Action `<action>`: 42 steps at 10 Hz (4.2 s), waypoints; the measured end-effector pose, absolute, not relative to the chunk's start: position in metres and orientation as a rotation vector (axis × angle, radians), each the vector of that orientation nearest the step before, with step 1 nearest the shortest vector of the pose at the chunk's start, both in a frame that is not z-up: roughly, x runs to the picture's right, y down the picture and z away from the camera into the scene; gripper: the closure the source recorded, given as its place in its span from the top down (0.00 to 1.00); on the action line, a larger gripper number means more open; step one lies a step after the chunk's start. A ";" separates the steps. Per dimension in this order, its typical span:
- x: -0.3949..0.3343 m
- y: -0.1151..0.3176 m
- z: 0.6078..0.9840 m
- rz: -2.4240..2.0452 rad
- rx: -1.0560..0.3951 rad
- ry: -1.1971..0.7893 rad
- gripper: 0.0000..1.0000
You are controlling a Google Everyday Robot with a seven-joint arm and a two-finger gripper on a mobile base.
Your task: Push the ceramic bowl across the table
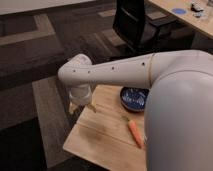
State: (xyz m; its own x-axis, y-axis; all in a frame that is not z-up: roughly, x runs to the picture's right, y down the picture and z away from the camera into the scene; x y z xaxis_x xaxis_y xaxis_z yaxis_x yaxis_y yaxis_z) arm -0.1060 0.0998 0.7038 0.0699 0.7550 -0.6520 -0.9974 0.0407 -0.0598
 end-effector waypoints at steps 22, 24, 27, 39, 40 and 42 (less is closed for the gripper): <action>0.031 0.068 0.713 1.672 -0.546 0.590 0.65; 0.077 0.067 0.699 1.749 -0.480 0.643 0.65; 0.077 0.066 0.700 1.751 -0.480 0.638 0.65; 0.178 0.134 0.765 1.764 -0.629 0.677 0.65; 0.181 0.145 0.780 1.726 -0.681 0.695 0.65; 0.172 0.138 0.808 1.635 -0.728 0.700 0.65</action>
State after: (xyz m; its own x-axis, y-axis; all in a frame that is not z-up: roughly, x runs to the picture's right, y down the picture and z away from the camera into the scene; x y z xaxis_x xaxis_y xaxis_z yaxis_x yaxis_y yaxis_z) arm 0.1725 0.1381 0.8084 -0.1508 0.6134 -0.7752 -0.9843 -0.1656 0.0605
